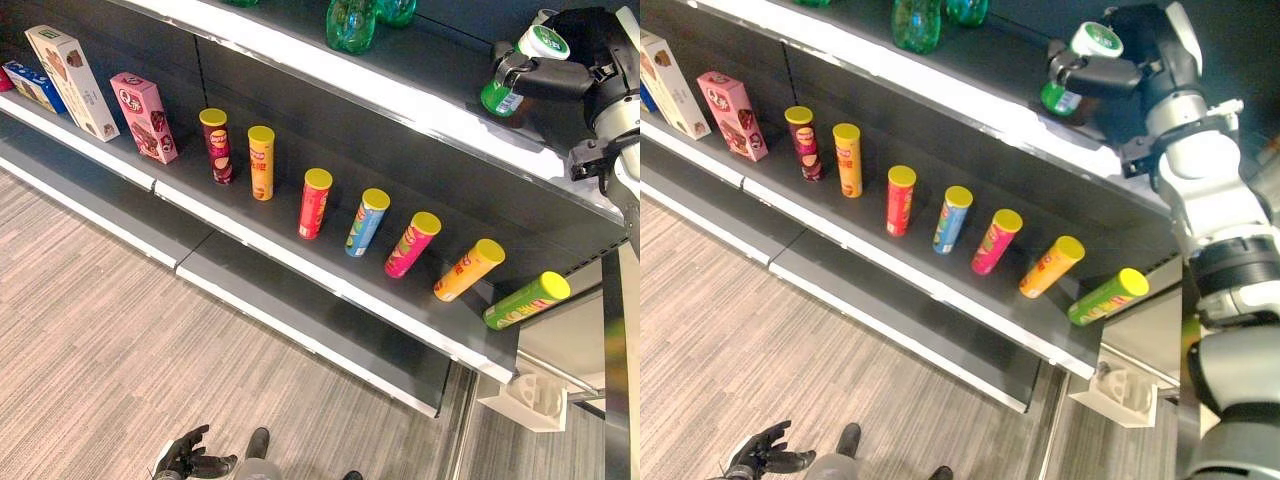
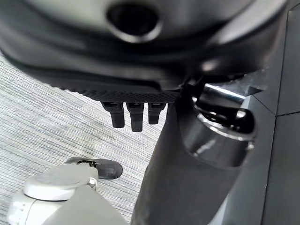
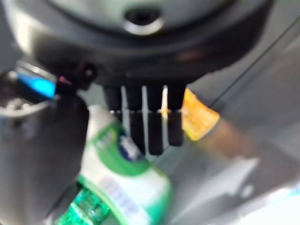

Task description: Put the goods on the table back onto the shelves and tidy them up.

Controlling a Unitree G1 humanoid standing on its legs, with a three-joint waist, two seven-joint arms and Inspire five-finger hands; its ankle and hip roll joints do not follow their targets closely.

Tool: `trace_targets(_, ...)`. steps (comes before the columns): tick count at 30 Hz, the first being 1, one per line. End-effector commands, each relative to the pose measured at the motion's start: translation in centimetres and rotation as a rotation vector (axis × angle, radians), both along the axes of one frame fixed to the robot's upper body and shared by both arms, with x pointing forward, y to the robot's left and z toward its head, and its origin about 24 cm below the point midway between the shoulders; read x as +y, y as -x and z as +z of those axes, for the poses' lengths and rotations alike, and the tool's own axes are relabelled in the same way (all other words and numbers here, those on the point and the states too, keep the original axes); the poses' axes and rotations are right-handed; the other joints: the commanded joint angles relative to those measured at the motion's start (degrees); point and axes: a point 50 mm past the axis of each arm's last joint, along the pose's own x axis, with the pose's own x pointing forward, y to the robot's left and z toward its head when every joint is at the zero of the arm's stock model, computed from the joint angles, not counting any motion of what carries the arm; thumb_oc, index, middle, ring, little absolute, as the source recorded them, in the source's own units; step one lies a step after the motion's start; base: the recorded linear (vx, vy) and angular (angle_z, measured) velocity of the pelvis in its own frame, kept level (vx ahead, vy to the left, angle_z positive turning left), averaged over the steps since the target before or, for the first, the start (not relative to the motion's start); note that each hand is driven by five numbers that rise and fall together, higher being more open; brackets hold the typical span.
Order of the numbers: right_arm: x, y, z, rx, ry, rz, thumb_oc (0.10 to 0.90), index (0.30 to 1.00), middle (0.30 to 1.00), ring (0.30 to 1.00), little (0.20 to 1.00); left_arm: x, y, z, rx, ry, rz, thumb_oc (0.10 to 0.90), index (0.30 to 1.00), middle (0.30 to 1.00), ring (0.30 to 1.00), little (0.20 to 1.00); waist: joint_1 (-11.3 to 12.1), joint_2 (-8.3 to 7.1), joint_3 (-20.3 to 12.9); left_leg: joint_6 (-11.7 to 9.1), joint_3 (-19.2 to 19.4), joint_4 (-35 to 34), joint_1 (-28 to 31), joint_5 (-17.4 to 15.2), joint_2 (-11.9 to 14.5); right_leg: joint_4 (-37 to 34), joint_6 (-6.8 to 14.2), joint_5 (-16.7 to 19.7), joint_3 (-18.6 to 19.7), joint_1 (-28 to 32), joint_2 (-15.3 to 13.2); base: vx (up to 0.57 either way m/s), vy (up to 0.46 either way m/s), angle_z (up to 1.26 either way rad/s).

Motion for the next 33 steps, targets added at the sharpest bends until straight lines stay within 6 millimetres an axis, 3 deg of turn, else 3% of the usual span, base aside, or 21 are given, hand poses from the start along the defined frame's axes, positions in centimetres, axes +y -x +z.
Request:
trace_targets(1, -0.3, 2.4, 6.4, -0.240, -0.018, -0.005, 0.800, 0.900, 0.900, 0.900, 0.900, 1.8, -2.0, 1.8, -0.094, -0.066, -0.042, 0.800, 0.900, 0.900, 0.900, 0.900, 1.5, -1.82, -2.2, -3.8, 3.8, -0.1, 0.5, -3.4, 3.2, 2.4, 3.8, -5.6, -0.6, 3.3, -3.0, 0.00, 0.000, 0.00)
trace_targets(17, -0.6, 3.6, 7.2, -0.309, 0.046, -0.056, 0.800, 0.900, 0.900, 0.900, 0.900, 1.8, -1.5, 1.6, -0.069, -0.078, -0.058, 0.800, 0.900, 0.900, 0.900, 0.900, 0.0, -1.50, -2.9, -3.5, 4.9, -0.2, 1.7, -4.2, 3.2, 2.2, 4.1, -5.2, 0.2, 3.5, -3.3, 0.00, 0.003, -0.03)
trace_targets(24, 1.9, 7.1, 8.8, -0.565, 0.175, -0.058, 0.800, 0.900, 0.900, 0.900, 0.900, 1.5, -1.4, 1.3, -0.069, -0.094, -0.036, 0.800, 0.900, 0.900, 0.900, 0.900, -1.1, -1.12, -3.2, -3.3, 5.3, -0.2, 1.9, -4.7, 3.2, 2.2, 4.2, -5.1, 0.5, 3.4, -3.5, 0.00, 0.006, -0.02)
trace_targets(33, 3.9, 6.6, 8.9, -0.581, 0.495, -0.217, 0.800, 0.900, 0.900, 0.900, 0.900, 1.6, -1.7, 1.6, -0.083, -0.128, -0.039, 0.800, 0.900, 0.900, 0.900, 0.900, -0.5, -1.75, -3.0, -3.0, 5.5, -0.2, 1.9, -4.9, 2.8, 2.2, 4.3, -4.8, 1.0, 3.0, -3.9, 0.00, 0.001, 0.00)
